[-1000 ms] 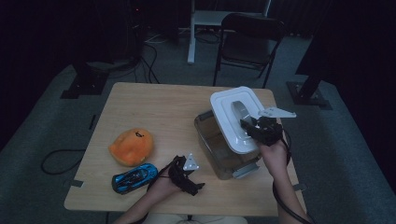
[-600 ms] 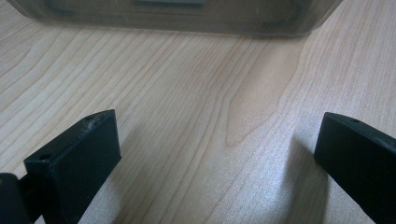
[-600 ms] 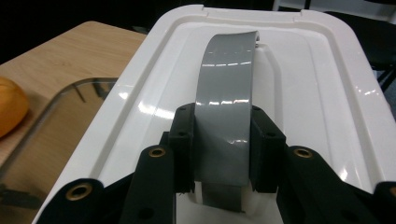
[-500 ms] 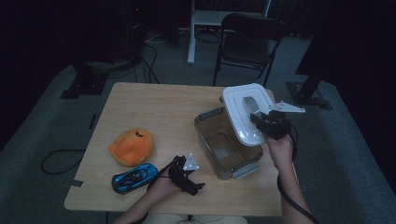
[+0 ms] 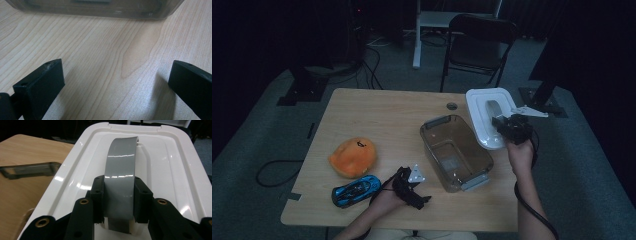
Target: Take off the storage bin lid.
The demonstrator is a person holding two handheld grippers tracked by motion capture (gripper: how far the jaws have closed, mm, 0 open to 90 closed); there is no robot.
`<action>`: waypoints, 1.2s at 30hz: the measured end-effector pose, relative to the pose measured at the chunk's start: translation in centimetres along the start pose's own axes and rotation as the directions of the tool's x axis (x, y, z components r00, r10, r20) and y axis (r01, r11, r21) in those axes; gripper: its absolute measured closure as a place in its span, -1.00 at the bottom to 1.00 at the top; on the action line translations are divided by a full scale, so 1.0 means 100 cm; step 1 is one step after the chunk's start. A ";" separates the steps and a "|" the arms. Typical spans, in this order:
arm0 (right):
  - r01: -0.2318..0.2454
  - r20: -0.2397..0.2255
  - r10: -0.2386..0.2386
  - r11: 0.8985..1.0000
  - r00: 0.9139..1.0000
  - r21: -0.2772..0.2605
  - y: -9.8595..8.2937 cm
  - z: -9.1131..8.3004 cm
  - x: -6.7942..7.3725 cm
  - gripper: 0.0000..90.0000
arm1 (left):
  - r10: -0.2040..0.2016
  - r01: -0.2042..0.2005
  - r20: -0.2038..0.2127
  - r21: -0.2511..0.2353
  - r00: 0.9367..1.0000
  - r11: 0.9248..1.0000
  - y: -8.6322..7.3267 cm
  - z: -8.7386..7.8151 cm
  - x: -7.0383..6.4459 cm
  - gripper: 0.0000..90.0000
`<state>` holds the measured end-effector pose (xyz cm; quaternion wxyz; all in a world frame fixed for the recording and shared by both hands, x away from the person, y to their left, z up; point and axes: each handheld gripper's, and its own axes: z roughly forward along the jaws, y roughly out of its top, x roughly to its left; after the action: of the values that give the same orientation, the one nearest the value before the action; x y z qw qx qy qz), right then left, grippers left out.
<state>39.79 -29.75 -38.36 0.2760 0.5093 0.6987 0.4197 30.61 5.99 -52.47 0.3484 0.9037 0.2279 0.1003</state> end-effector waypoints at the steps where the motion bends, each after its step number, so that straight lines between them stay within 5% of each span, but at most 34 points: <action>1: -0.001 0.006 0.001 1.000 1.000 0.003 -0.001 0.002 -0.004 0.50 | -0.001 0.001 0.000 -0.001 1.000 1.000 0.000 0.000 0.000 -0.98; 14: -0.035 0.066 0.033 0.999 0.997 0.038 -0.025 0.029 -0.029 0.50 | -0.004 0.004 0.000 -0.001 1.000 1.000 0.000 0.000 0.000 -0.98; 36: -0.078 0.038 0.074 0.988 0.997 0.133 -0.079 0.064 -0.034 0.50 | -0.006 0.006 -0.001 -0.001 1.000 1.000 0.000 0.000 0.000 -0.98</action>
<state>42.38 -32.04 -48.54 0.2364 0.5599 0.7008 0.3736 30.56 5.97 -52.48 0.3489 0.9029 0.2305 0.0997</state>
